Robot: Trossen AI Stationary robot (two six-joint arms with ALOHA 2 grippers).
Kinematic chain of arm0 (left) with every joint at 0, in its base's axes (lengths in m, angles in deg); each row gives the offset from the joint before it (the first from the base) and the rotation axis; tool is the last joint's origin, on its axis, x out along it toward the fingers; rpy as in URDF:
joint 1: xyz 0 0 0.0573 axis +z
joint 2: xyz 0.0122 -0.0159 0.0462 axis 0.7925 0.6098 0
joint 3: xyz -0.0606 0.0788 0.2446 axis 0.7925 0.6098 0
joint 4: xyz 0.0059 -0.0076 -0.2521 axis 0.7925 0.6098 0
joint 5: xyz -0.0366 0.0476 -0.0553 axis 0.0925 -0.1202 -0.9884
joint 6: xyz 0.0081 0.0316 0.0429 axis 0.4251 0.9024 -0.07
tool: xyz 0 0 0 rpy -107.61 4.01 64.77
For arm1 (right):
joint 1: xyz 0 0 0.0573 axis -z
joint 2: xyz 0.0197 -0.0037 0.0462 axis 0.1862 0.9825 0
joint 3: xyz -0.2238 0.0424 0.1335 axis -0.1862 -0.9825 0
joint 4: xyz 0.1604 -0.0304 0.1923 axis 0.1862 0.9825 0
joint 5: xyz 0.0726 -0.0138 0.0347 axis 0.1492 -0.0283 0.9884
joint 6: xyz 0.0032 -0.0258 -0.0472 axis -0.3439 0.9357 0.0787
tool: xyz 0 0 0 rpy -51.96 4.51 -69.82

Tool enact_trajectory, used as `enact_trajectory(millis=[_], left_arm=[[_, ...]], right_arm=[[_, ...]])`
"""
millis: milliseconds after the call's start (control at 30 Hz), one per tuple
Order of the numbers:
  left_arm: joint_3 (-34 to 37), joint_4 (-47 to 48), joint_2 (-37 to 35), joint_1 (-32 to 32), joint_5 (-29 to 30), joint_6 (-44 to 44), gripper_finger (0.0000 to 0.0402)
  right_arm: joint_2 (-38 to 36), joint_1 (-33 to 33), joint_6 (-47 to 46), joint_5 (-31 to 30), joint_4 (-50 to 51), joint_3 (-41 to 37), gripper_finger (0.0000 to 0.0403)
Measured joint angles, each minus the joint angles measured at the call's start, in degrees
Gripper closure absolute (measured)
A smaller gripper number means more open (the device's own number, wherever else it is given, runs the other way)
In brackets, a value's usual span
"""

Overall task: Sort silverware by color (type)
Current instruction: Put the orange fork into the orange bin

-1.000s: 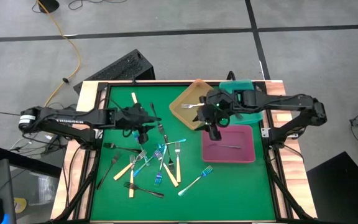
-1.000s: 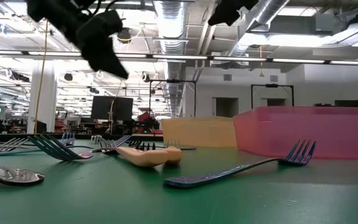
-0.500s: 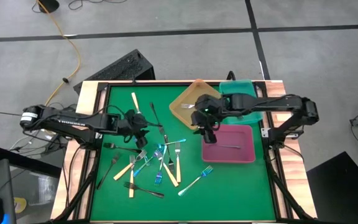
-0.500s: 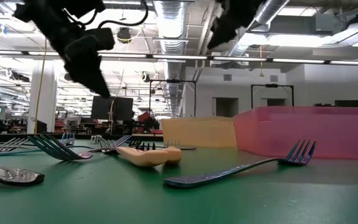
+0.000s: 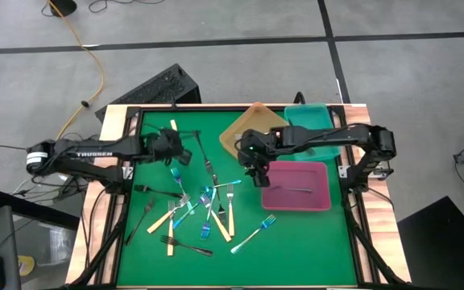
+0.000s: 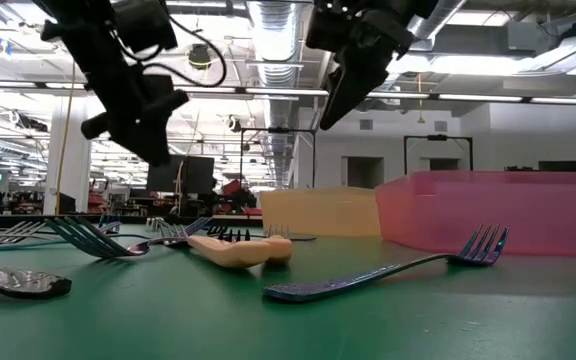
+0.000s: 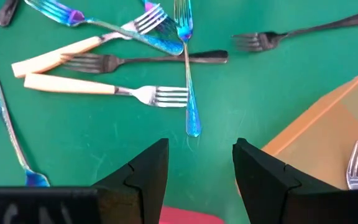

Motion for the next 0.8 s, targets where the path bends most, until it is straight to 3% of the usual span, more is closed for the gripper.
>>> enact_trajectory(millis=[267, 567, 800], left_arm=[[0.0, -0.5, 0.01, 11.7, -2.44, 4.47, 0.0298], [1.66, -4.95, 0.01, 16.05, -5.47, 4.39, 0.0256], [6.83, -10.19, 0.03, 20.05, -6.99, 2.43, 0.0231]], right_arm=[[-0.13, 0.07, -0.04, 0.02, -0.82, 0.02, 0.0204], [-0.15, 0.07, -0.04, 0.02, -1.05, 0.02, 0.0204], [-0.15, 0.07, 0.04, 0.03, -1.7, 0.02, 0.0204]])
